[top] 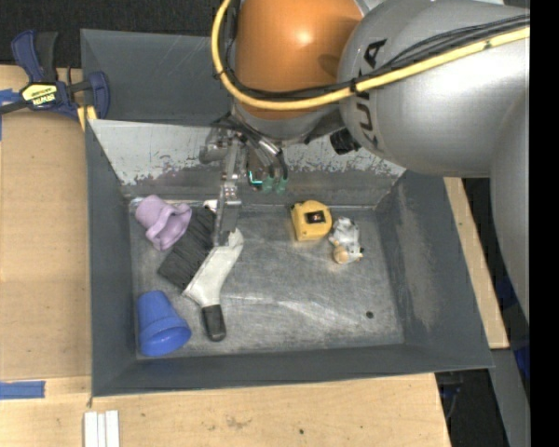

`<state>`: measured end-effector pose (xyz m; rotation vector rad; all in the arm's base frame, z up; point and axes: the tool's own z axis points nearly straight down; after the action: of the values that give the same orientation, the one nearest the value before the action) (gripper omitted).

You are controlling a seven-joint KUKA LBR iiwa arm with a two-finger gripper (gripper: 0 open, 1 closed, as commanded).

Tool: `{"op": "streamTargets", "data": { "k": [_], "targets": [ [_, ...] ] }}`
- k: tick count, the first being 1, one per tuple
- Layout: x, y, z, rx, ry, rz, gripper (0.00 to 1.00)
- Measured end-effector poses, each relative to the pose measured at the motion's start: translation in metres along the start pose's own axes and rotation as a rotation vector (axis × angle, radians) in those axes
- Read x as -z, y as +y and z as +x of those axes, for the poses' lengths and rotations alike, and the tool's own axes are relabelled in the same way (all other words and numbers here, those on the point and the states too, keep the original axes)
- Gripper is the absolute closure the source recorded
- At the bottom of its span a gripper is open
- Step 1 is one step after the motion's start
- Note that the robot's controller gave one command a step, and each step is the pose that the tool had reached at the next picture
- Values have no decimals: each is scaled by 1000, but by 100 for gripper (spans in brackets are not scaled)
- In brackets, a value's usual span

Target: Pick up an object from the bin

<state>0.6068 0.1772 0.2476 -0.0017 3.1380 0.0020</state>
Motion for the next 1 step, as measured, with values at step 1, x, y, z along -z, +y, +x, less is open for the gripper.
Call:
{"op": "streamTargets", "data": {
  "k": [1],
  "targets": [
    [-35,11,-2,-70,-6,-1,0]
  ]
}}
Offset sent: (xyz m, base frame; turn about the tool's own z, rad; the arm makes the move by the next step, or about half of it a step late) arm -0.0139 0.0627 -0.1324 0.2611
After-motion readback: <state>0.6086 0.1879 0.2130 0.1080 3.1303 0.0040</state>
